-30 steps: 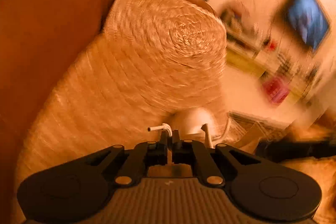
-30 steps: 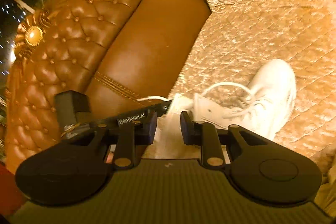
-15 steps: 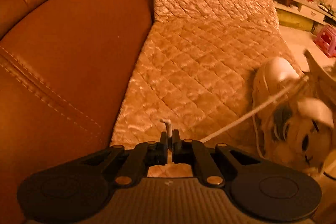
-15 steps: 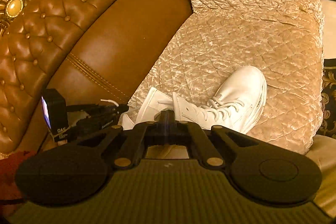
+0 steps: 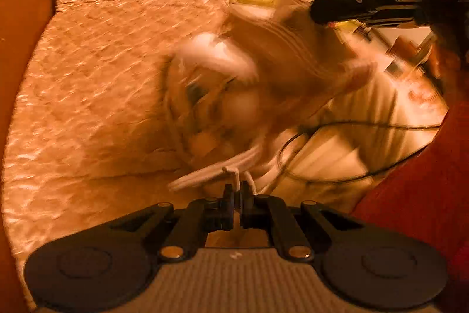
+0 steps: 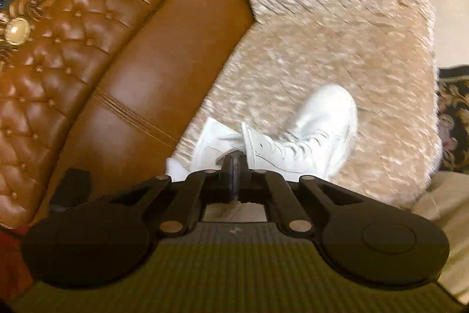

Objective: Lace up shoes with both hands

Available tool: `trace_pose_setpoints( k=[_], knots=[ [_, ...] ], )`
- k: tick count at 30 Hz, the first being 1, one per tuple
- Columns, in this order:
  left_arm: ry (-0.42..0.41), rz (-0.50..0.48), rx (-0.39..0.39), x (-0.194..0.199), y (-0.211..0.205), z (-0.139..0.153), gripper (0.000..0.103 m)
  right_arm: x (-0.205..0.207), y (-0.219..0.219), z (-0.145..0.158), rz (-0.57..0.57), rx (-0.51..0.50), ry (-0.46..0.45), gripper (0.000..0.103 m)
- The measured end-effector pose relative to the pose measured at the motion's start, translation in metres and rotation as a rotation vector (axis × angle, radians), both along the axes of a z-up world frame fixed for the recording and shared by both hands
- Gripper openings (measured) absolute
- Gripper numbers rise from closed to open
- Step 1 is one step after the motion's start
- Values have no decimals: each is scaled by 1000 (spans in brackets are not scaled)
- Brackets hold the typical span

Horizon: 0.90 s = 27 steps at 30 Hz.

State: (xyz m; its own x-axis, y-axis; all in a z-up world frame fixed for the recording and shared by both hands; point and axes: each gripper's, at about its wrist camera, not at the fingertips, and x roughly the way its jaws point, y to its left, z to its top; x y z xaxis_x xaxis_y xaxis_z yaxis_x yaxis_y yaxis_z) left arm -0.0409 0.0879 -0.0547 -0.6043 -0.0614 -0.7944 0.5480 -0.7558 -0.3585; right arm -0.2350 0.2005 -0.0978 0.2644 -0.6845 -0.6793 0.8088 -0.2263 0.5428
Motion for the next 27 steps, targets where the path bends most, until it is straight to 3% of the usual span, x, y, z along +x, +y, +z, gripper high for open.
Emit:
trace_pose_setpoints(
  k=[1,3,4,5,7,11,16,19,27],
  knots=[
    [5,-3,2,-2,0,-1,3,3,-3,6,19,-28,21,5],
    [15,0,10,-2,0,-3,3,18,-18,21,69,-60,138,27],
    [21,6,17,-1,-1,-4,3,26,-27,26,90,-68,200,43],
    [25,17,25,1,-2,-5,3,37,-41,30,117,-56,235,50],
    [30,39,35,6,-2,-6,3,55,-67,33,190,-31,260,50],
    [15,59,27,9,-2,-6,3,78,-96,25,197,19,394,50],
    [-127,119,-50,8,-8,-15,2,90,-103,10,215,80,570,50],
    [-125,145,-53,10,-19,-15,2,74,-85,5,157,97,556,50],
    [-131,103,-52,-2,-16,-26,2,45,-50,-3,57,120,508,51]
  ],
)
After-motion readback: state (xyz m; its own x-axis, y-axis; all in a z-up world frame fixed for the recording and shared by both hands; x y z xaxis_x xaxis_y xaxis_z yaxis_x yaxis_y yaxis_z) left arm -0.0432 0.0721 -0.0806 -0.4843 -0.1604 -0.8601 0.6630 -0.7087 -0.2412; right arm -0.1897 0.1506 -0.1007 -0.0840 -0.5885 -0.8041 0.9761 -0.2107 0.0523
